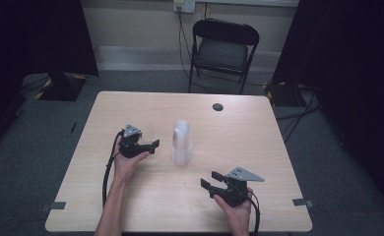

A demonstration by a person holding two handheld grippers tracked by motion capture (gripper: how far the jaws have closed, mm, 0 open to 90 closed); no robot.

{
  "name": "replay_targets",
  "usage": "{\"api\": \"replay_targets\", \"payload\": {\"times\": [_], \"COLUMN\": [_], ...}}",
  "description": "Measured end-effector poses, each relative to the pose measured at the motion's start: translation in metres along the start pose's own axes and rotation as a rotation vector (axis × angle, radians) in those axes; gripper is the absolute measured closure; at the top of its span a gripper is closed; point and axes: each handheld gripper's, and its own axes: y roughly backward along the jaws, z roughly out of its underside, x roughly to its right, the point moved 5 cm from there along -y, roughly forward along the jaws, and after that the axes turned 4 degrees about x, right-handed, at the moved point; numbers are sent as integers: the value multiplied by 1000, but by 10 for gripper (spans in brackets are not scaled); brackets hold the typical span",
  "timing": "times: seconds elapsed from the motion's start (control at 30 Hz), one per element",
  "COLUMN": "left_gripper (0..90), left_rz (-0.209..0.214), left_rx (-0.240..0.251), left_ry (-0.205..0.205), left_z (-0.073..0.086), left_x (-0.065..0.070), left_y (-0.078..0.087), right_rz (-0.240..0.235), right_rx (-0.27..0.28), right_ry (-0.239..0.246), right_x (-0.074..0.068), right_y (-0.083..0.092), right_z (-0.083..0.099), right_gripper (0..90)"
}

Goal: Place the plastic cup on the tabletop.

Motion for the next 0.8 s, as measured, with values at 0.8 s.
{"api": "replay_targets", "payload": {"times": [0.8], "left_gripper": [159], "left_rz": [-36], "left_rx": [38], "left_ry": [11], "left_z": [11], "left_x": [7], "left_y": [31], "right_rz": [15], "right_rx": [10], "right_ry": [-12], "right_x": [7], "right_y": [5], "right_z": [1], "right_gripper": [419]}}
